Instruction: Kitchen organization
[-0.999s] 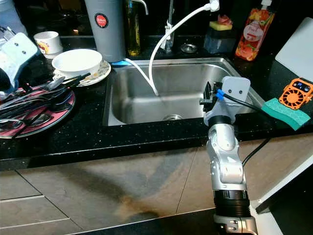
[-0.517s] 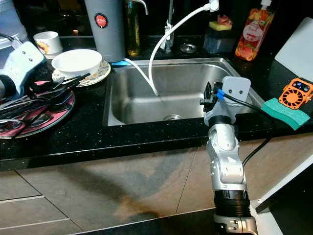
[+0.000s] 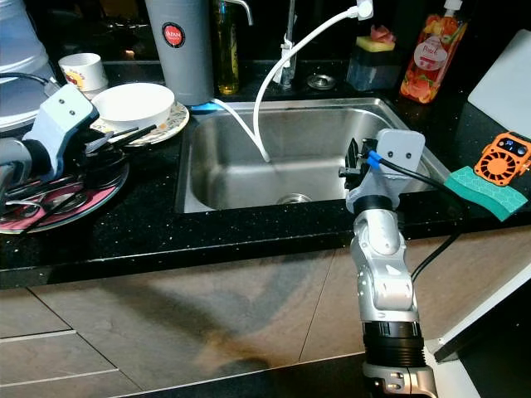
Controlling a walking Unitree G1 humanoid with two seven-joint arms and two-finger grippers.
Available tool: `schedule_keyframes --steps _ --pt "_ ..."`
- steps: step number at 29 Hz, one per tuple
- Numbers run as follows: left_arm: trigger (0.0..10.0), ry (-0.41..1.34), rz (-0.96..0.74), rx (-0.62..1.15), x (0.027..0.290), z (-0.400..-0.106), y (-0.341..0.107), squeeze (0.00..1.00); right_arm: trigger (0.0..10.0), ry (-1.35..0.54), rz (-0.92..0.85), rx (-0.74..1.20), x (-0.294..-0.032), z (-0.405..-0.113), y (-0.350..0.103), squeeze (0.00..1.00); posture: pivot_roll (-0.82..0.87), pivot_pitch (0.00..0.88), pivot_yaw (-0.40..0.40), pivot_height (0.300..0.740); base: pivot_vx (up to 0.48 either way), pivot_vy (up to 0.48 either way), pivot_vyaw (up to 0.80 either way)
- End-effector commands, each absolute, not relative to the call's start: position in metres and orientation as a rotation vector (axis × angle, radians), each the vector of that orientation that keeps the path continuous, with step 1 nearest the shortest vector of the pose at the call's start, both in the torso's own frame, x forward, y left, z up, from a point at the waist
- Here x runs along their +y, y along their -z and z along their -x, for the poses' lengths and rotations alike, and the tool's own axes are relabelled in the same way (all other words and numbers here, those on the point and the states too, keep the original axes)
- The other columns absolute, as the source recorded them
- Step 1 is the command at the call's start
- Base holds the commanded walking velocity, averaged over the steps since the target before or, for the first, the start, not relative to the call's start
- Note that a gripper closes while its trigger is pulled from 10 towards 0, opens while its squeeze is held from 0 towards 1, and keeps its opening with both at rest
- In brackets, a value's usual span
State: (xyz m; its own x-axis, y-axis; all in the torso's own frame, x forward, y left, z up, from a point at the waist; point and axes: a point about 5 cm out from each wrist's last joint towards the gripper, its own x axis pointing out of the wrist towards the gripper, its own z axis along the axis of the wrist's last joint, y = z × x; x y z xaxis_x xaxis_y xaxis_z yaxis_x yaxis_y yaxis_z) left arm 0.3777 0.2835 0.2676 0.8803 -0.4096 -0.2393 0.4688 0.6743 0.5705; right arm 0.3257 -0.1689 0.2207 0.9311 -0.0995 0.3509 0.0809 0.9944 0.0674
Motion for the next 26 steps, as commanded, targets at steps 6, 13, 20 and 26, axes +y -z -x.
schedule_keyframes --steps 6,13,20,26 --pt "10.0 0.59 -0.687 0.035 0.263 -0.381 -0.276 0.0 10.0 0.098 -0.05 -0.357 -0.17 -0.327 -0.22 0.0 0.05 0.0 -0.008 0.74 0.0 0.0 0.0" --pt "10.0 0.582 -0.77 0.152 0.263 -0.381 -0.249 0.0 10.0 0.1 -0.052 -0.356 -0.169 -0.327 -0.22 0.0 0.04 0.0 -0.007 0.74 0.0 0.0 0.0" --pt "10.0 0.564 -0.757 0.203 0.267 -0.381 -0.239 0.0 10.0 0.101 -0.053 -0.355 -0.169 -0.326 -0.22 0.0 0.04 0.0 -0.006 0.74 0.0 0.0 0.0" --pt "0.9 0.514 -0.765 0.213 0.271 -0.381 -0.238 0.0 10.0 0.099 -0.054 -0.354 -0.169 -0.327 -0.219 0.0 0.04 0.0 -0.006 0.74 0.0 0.0 0.0"
